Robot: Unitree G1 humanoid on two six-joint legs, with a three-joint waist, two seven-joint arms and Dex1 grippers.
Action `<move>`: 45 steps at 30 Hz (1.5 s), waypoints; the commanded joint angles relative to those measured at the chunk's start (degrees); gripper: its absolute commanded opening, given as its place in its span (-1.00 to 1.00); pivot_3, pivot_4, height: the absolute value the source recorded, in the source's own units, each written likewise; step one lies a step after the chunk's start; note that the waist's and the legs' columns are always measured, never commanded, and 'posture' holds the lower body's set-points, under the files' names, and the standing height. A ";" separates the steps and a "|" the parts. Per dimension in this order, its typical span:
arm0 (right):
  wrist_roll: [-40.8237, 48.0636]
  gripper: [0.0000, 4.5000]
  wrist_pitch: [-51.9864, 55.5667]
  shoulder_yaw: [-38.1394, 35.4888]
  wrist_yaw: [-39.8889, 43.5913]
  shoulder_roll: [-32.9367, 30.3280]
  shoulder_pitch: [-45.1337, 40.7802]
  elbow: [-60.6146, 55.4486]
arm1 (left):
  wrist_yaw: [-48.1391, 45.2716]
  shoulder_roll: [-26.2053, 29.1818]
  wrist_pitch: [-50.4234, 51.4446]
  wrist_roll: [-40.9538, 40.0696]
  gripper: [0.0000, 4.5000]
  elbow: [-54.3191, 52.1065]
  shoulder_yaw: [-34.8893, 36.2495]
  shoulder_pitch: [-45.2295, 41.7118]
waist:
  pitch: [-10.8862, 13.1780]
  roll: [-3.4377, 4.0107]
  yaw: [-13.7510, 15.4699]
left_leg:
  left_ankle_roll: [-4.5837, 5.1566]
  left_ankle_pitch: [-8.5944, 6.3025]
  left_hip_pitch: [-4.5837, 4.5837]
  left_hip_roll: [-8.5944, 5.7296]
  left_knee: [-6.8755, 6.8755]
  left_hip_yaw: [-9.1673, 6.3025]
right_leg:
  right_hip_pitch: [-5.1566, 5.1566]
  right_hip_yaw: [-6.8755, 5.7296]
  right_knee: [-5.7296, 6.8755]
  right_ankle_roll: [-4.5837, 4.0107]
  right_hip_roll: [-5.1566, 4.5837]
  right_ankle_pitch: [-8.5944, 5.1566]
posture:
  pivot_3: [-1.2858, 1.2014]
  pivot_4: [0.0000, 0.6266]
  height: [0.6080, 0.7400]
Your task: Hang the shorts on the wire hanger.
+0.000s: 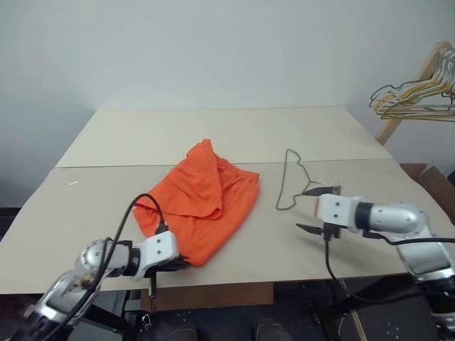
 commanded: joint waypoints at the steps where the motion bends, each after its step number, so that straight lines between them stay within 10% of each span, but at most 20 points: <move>1: -8.32 1.00 -8.67 4.02 -5.98 2.04 -5.30 7.42 | -0.89 2.53 0.26 -4.61 -0.99 -5.12 9.17 2.87 | 0.03 -0.06 0.24 | 0.00 0.00 0.00 0.00 0.00 0.00 | 0.00 0.00 0.00 0.00 0.00 0.00 | 0.05 -1.00 1.00; 24: -27.92 1.00 -35.96 20.36 -28.49 19.23 -30.71 51.25 | -1.28 4.28 1.87 -8.67 -0.99 -10.47 26.89 13.59 | 0.05 -0.11 0.69 | 0.00 0.01 0.01 -0.01 -0.02 -0.07 | -0.07 -0.03 0.15 -0.14 -0.01 0.05 | 0.16 -1.00 1.00; 38: -27.97 -0.98 -39.28 21.60 -27.57 19.05 -32.48 56.74 | -0.65 3.55 -0.20 -7.07 -1.00 -7.91 25.13 13.49 | 0.05 -0.11 2.13 | -0.06 0.04 0.03 -0.01 -0.02 -0.09 | -0.10 -0.05 0.23 -0.20 0.00 0.04 | 0.15 -1.00 1.00; 45: -26.93 -0.98 -37.86 19.54 -24.43 12.16 -28.00 49.55 | 0.84 3.41 -3.10 -3.51 -1.00 -2.34 19.42 6.52 | 0.05 -0.10 2.82 | -0.08 0.05 0.02 -0.05 -0.02 -0.10 | -0.08 -0.09 0.19 -0.19 -0.03 0.04 | 0.12 -1.00 1.00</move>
